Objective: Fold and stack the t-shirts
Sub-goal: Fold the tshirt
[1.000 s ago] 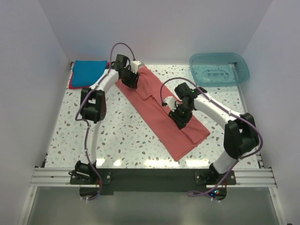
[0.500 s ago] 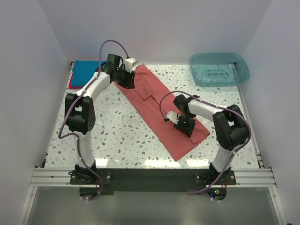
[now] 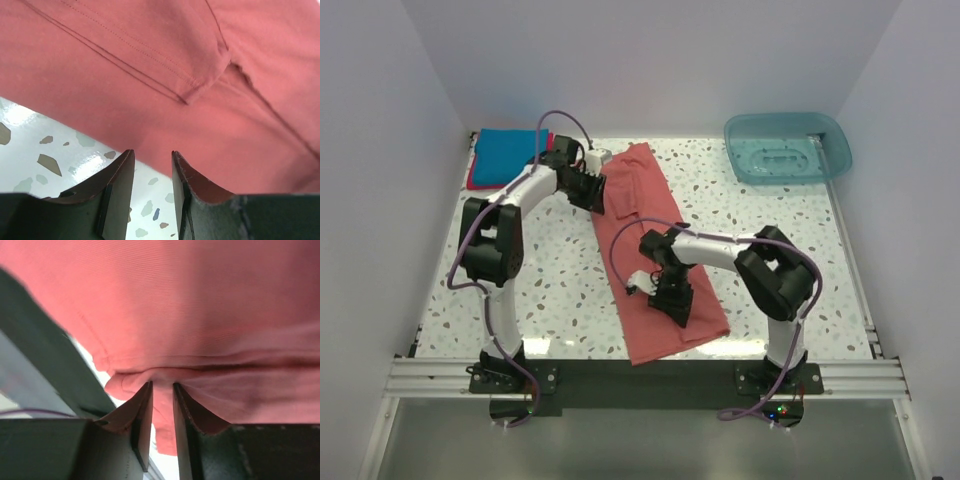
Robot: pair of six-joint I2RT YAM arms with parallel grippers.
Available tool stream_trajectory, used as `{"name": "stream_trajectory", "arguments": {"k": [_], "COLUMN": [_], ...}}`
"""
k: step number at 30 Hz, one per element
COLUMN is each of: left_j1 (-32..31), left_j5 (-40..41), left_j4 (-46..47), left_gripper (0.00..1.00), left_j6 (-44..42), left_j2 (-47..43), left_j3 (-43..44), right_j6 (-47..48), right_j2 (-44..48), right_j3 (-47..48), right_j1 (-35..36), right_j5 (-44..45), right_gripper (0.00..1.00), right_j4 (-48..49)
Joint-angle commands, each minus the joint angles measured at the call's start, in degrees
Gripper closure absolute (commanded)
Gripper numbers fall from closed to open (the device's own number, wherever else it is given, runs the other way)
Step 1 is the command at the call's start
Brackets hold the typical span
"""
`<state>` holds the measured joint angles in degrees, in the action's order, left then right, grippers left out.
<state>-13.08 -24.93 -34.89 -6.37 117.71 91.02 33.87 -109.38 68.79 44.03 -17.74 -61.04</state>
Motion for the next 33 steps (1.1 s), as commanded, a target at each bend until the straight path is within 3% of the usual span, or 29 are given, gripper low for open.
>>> {"name": "stream_trajectory", "arguments": {"k": [1, 6, 10, 18, 24, 28, 33], "left_j1": [-0.1, -1.2, -1.5, -1.6, -1.6, -1.3, 0.5], "left_j5": [-1.6, -0.3, 0.9, 3.9, 5.2, 4.0, -4.7], "left_j4": [0.0, -0.1, 0.5, -3.0, -4.7, 0.0, 10.4], "left_gripper": [0.6, 0.61, 0.62, 0.65, 0.63, 0.52, 0.44], "left_j6": [1.8, 1.6, 1.3, -2.5, -4.4, -4.9, -3.4], "left_j2": [-0.8, 2.7, 7.1, 19.7, 27.3, 21.0, 8.1], "left_j3": [0.2, 1.4, 3.6, 21.5, 36.8, 32.3, 16.8], "right_j6": [-6.3, -7.6, -7.9, -11.3, -12.9, -13.7, -13.1], "right_j2": [-1.5, 1.4, 4.7, 5.3, 1.6, -1.4, -3.9], "right_j3": [3.5, 7.9, 11.4, 16.5, 20.1, 24.6, 30.9], "right_j1": [5.7, 5.6, 0.5, -13.6, -17.6, -19.7, -21.0], "right_j5": [-14.2, -17.1, -18.9, -14.1, -5.3, 0.9, -3.2], "right_gripper": [0.72, 0.63, 0.6, 0.6, 0.61, 0.64, 0.64], "right_j4": [6.7, 7.9, 8.1, 13.8, 16.9, 20.7, 17.8]}}
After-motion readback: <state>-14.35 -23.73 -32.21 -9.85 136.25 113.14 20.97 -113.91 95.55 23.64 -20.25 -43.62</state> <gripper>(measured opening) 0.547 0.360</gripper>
